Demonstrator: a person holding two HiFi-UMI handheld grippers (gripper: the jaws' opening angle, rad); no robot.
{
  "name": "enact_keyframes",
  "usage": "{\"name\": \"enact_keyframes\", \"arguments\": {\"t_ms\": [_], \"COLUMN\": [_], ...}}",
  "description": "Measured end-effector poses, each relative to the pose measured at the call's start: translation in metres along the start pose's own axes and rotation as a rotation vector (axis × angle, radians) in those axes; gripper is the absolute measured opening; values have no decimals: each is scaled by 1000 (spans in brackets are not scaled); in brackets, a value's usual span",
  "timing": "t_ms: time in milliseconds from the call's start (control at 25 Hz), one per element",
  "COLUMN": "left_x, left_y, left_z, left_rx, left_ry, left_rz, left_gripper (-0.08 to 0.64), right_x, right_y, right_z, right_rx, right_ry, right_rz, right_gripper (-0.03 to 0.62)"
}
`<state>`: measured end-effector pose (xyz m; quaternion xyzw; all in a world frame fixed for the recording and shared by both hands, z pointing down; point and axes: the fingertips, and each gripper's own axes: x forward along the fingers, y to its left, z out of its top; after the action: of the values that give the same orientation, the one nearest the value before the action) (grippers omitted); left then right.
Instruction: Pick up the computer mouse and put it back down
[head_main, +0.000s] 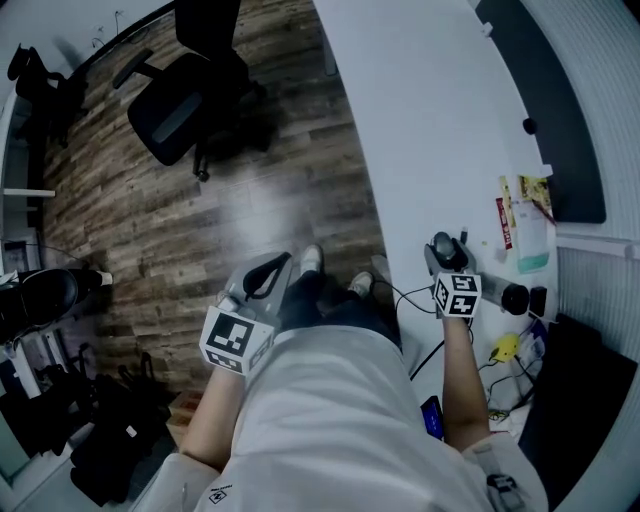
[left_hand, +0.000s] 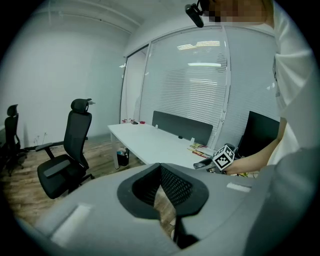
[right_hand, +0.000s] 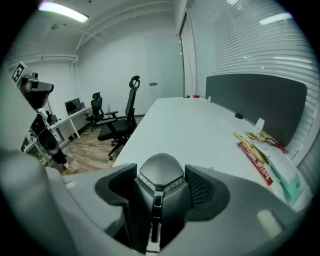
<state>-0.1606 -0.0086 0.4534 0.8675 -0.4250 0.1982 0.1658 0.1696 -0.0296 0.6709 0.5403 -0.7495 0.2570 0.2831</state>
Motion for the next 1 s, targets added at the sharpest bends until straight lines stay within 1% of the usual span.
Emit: {"name": "enact_keyframes", "arguments": {"t_ms": [520,1000], "left_x": [-12,-21], "left_y": [13,20], "left_z": [-10,-17], "left_rx": [-19,-39], "left_ry": [20,27], "left_rz": [49,87], "left_gripper": [9,9], "right_x": [22,33], "right_y": [-2,-4], "right_z": [-23,-28], "right_rx": [-6,-20], "right_ry": [66,86], "right_rz": [-9,-16], "right_gripper": [304,308]}}
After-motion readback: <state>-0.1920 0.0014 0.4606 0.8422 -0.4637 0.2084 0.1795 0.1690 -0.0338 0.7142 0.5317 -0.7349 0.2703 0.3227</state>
